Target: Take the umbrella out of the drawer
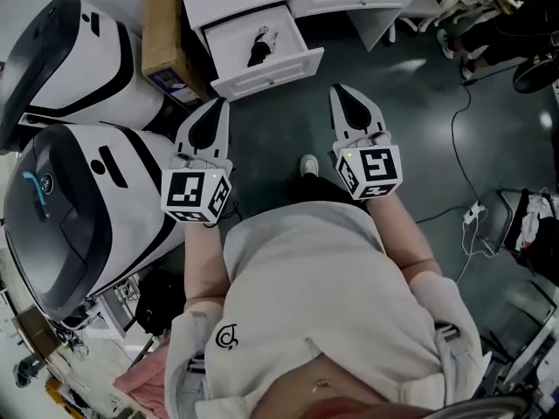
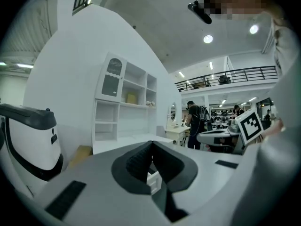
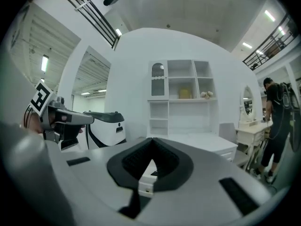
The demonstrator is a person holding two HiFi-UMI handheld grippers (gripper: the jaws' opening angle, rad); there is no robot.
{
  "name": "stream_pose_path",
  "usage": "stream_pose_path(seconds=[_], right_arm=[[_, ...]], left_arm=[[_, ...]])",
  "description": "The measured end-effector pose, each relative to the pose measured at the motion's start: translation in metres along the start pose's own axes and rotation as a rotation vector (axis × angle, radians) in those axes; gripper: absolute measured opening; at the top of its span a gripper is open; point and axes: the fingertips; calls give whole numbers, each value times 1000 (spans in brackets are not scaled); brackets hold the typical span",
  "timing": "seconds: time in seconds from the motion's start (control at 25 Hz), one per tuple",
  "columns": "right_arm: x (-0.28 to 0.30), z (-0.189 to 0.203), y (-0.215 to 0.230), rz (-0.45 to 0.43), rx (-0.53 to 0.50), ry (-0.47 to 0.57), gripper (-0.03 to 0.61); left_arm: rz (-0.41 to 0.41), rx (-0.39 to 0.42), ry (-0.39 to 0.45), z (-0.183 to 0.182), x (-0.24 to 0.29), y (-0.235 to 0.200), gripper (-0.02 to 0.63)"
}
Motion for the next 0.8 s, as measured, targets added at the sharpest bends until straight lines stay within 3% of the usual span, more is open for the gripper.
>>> stream_pose_path(seconds=[0.4,0.8], right_arm=[[83,5,76,-140,20,-17,6],[162,43,99,-151,67,-82,6]], left_arm=[[-101,21,-31,8,103,-1,11],[-76,-12,-122,55,178,-50,12]])
Point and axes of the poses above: the fingertips, and each gripper's own axes: x forward along the fingers, y to its right, z out of its underside, and after that the axes turned 12 degrees about y, right-handed
